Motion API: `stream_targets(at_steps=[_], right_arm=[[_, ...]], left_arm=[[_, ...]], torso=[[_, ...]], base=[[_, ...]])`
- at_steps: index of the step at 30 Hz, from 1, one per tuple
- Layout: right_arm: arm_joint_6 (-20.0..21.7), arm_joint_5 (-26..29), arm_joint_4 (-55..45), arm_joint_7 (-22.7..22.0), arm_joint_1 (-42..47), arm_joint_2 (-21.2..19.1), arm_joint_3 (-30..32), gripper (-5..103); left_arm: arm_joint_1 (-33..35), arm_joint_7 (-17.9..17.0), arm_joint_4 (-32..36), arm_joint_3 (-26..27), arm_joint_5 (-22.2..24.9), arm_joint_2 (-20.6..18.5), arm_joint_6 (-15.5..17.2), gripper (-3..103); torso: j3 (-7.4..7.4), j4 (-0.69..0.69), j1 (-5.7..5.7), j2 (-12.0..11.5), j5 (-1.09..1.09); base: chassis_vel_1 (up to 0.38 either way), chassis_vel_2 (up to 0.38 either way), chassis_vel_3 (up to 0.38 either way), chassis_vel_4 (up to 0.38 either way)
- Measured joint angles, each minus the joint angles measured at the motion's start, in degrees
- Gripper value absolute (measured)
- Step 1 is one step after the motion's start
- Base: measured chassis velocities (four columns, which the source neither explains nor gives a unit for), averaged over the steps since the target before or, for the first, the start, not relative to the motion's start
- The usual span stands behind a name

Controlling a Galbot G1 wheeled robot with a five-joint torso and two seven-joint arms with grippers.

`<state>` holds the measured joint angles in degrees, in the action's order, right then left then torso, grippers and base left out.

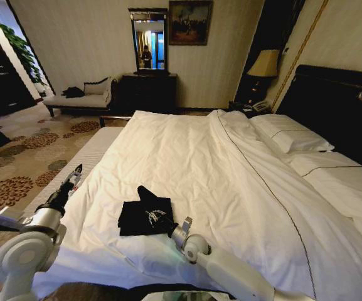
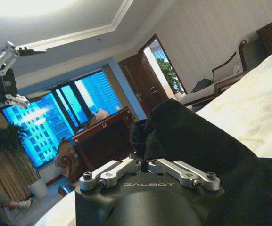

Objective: Fold the clothes on the bed.

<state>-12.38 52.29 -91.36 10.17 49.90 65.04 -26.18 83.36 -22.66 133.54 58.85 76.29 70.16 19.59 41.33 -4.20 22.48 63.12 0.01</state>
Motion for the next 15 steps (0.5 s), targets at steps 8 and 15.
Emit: stream_targets(at_steps=[8,15], right_arm=[[-0.20,-1.22,1.40,0.25,-0.30,1.20,-0.81,2],[-0.43,-3.17,3.22,0.61,-0.67,3.02,-1.97,2]], left_arm=[[-0.38,0.00,-0.16,-0.90,-0.17,0.65,0.00,100],[-0.33,-0.01,-0.12,-1.01,-0.36,0.66,0.00,100]], torso=[[0.00,-0.01,0.00,0.00,0.00],[0.00,0.00,0.00,0.00,-0.01]], base=[[0.000,0.000,0.000,0.000],[0.000,0.000,0.000,0.000]])
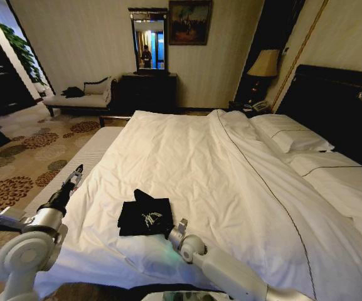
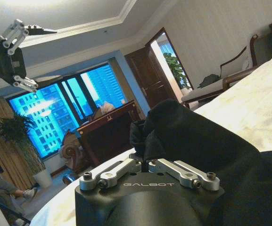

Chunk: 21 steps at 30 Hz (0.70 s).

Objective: Fold the clothes on the bed.

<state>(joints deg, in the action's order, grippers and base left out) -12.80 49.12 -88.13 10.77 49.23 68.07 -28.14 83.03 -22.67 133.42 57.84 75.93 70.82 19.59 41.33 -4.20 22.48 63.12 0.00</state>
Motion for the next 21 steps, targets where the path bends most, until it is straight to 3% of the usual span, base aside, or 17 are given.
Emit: stream_targets(at_steps=[21], right_arm=[[0.18,-1.98,3.20,-0.65,-2.54,3.46,-2.69,2]], left_arm=[[-0.05,-0.02,0.08,0.30,0.07,0.23,0.00,100]], torso=[[0.00,0.00,0.00,0.00,0.00]], base=[[0.000,0.000,0.000,0.000]])
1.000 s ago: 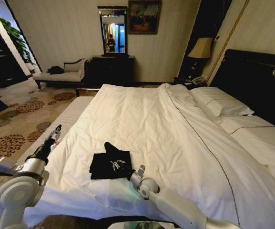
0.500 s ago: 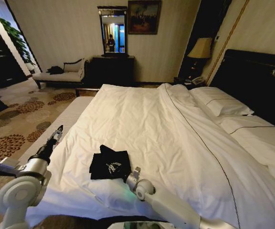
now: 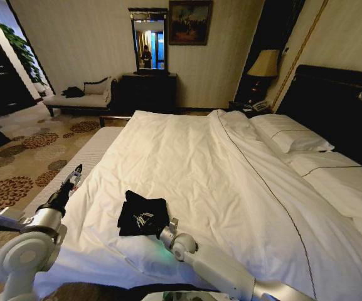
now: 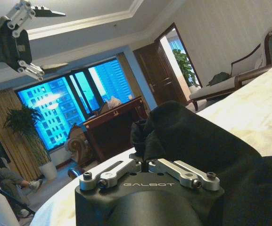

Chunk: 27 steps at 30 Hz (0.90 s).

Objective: Fold the clothes on the bed.

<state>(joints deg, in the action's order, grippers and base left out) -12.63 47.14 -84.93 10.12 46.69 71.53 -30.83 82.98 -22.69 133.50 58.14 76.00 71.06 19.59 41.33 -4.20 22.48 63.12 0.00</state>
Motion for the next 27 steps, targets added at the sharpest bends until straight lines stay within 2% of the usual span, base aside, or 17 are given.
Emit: stream_targets(at_steps=[6,10,11,14,16,18,19,20,23,24,27], right_arm=[[-0.08,-1.51,-0.02,-1.29,0.43,0.26,0.15,0],[-0.99,-2.40,-1.30,-1.65,0.86,0.38,0.03,21],[-0.99,-2.40,-1.30,-1.65,0.86,0.38,0.03,21],[-2.54,-3.67,-3.56,-2.31,1.31,0.09,-0.73,37],[-3.00,-3.69,-4.30,-2.48,1.43,-0.04,-0.79,37],[-4.07,-3.00,-5.53,-2.29,1.60,-0.39,-0.41,48],[-4.07,-3.00,-5.53,-2.29,1.60,-0.39,-0.41,48],[-4.22,-2.09,-5.84,-2.10,1.58,-0.49,0.08,53],[-3.03,1.93,-5.34,-3.19,0.22,0.06,2.05,70],[-3.03,1.93,-5.34,-3.19,0.22,0.06,2.05,70],[0.24,4.85,-3.51,-7.52,-1.55,1.42,2.38,81]], left_arm=[[-0.06,-0.01,0.00,-0.49,-0.10,0.36,0.00,100],[-0.10,-0.02,0.02,-0.76,-0.38,0.49,0.04,100],[-0.10,-0.02,0.02,-0.76,-0.38,0.49,0.04,100],[-0.06,-0.02,0.04,-0.78,-0.51,0.55,0.06,100],[-0.01,-0.03,0.04,-0.75,-0.52,0.55,0.06,100],[0.09,-0.02,0.04,-0.56,-0.53,0.56,0.06,100],[0.09,-0.02,0.04,-0.56,-0.53,0.56,0.06,100],[0.12,-0.02,0.03,-0.48,-0.53,0.56,0.06,100],[0.16,-0.03,-0.07,-0.42,-0.58,0.65,0.06,100],[0.16,-0.03,-0.07,-0.42,-0.58,0.65,0.06,100],[0.14,-0.03,-0.09,-0.76,-0.90,0.87,0.07,100]], torso=[[0.00,0.00,0.00,0.00,0.00],[0.00,0.00,0.00,0.00,0.00],[0.00,0.00,0.00,0.00,0.00],[0.00,0.00,0.00,0.00,0.00],[0.00,0.00,0.00,0.00,0.00],[0.00,0.00,0.00,0.00,0.00],[0.00,0.00,0.00,0.00,0.00],[0.00,0.00,0.00,0.00,0.00],[0.00,-0.01,0.00,0.00,0.00],[0.00,-0.01,0.00,0.00,0.00],[0.00,0.00,0.00,0.00,0.00]], base=[[0.000,0.000,0.000,0.000],[0.000,0.000,0.000,0.000],[0.000,0.000,0.000,0.000],[0.000,0.000,0.000,0.000],[0.000,0.000,0.000,0.000],[0.000,0.000,0.000,0.000],[0.000,0.000,0.000,0.000],[0.000,0.000,0.000,0.000],[0.000,0.000,0.000,0.000],[0.000,0.000,0.000,0.000],[0.000,0.000,0.000,0.000]])
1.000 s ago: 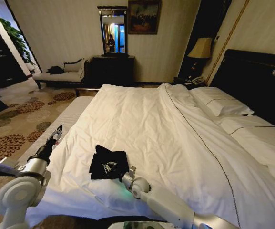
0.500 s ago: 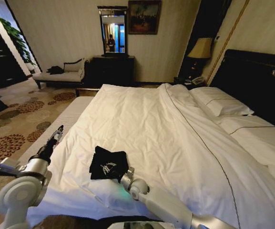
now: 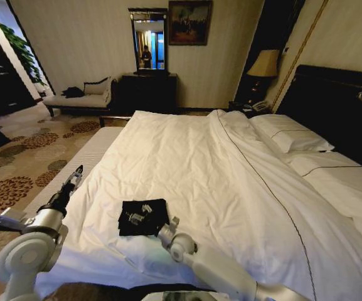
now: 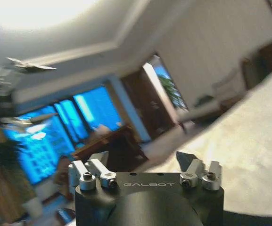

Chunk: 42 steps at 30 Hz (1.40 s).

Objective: Fold the clothes on the bed.

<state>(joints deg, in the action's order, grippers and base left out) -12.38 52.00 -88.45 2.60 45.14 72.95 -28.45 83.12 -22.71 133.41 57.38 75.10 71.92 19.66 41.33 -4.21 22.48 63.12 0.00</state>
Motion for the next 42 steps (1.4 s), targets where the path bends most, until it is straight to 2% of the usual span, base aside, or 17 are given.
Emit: stream_targets(at_steps=[5,14,26,29,33,37,38,42], right_arm=[[4.55,4.09,1.79,-6.32,-1.72,2.42,-1.73,98],[7.83,5.48,6.84,-8.81,-4.36,6.87,-4.74,100],[4.76,2.72,12.46,-5.31,-5.73,12.25,-6.29,100],[1.29,2.19,11.15,-1.88,-5.54,12.97,-6.00,100],[0.10,5.06,8.20,-1.46,-5.38,12.14,-2.62,100],[1.93,10.50,7.18,-8.67,-5.07,8.60,3.67,100],[1.93,10.50,7.18,-8.67,-5.07,8.60,3.67,100],[4.89,15.09,7.05,-14.03,-2.74,5.31,8.01,100]], left_arm=[[-0.01,0.00,0.08,0.28,-0.06,-0.07,0.02,100],[0.40,0.00,0.17,1.22,0.03,-0.38,0.02,100],[0.75,0.02,0.17,1.47,-0.05,0.16,0.02,100],[0.90,0.03,0.36,1.36,-0.19,0.39,0.00,100],[1.11,0.04,0.45,1.71,-0.18,0.28,-0.04,100],[1.28,0.04,0.46,2.27,0.15,-0.09,-0.10,100],[1.28,0.04,0.46,2.27,0.15,-0.09,-0.10,100],[1.00,0.05,0.39,1.14,-0.04,0.15,-0.12,100]], torso=[[0.00,0.00,0.00,0.00,0.00],[0.00,0.00,0.00,0.00,0.01],[0.00,0.00,0.00,0.00,0.00],[0.00,0.01,0.00,0.00,0.00],[0.00,0.02,-0.01,0.00,0.00],[0.00,-0.01,0.00,0.00,-0.01],[0.00,-0.01,0.00,0.00,-0.01],[0.00,-0.01,0.00,0.00,-0.01]], base=[[0.000,0.000,0.000,0.000],[0.000,0.000,0.000,0.000],[0.000,0.000,0.000,0.000],[0.000,0.000,0.000,0.000],[0.000,0.000,0.000,0.000],[0.000,0.000,0.000,0.000],[0.000,0.000,0.000,0.000],[0.000,0.000,0.000,0.000]])
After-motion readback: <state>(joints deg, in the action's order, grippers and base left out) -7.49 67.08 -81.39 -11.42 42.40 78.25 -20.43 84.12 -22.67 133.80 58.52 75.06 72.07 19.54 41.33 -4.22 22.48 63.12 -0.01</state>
